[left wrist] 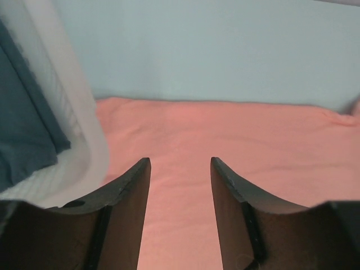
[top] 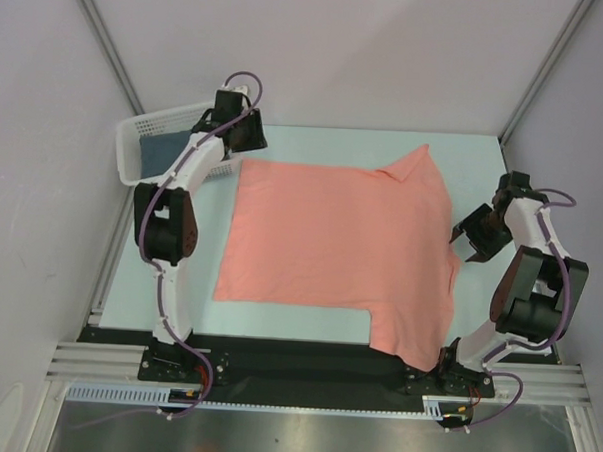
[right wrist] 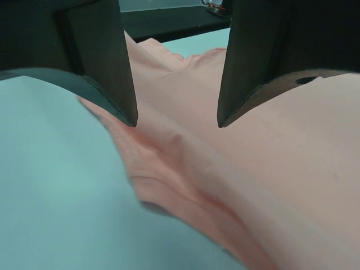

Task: Fold and stack the t-shirts
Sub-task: Flatten the tshirt out

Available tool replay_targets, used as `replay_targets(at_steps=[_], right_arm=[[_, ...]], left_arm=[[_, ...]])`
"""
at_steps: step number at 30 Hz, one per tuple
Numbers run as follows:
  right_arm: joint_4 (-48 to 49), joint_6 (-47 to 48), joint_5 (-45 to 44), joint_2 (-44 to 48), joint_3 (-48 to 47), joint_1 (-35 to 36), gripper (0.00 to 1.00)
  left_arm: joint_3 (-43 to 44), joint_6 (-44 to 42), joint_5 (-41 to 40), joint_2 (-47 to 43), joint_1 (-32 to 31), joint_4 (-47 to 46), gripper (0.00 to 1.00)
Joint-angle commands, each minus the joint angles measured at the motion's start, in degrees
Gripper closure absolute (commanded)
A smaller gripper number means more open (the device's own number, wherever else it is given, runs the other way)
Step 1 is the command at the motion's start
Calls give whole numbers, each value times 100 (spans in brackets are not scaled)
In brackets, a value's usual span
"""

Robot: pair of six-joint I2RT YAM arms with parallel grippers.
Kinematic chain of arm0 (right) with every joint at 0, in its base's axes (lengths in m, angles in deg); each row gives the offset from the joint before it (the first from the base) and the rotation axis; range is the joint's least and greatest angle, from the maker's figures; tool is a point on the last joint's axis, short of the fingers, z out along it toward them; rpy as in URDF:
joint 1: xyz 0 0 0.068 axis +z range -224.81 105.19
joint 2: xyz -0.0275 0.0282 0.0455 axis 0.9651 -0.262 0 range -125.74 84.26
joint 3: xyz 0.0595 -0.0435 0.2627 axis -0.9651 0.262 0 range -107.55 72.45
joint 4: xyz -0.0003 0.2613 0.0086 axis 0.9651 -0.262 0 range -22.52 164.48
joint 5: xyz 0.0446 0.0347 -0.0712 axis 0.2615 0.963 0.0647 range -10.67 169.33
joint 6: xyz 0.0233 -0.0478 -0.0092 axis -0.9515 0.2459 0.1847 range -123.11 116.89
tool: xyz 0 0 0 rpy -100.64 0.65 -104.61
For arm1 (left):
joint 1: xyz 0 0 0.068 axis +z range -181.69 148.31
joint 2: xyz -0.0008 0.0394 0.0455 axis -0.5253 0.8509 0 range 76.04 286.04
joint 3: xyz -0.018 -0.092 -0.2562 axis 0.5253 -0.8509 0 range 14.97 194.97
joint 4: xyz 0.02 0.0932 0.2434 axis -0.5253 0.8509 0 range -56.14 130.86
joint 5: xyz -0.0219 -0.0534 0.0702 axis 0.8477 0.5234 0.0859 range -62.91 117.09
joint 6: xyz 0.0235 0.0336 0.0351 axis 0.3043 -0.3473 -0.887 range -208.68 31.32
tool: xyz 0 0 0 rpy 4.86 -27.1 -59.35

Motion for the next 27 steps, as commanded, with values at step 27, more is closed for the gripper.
replay_targets(at_steps=[27], right_arm=[[1118, 457, -123, -812, 815, -523, 59]], left_arm=[[-4218, 511, 346, -2361, -831, -707, 53]])
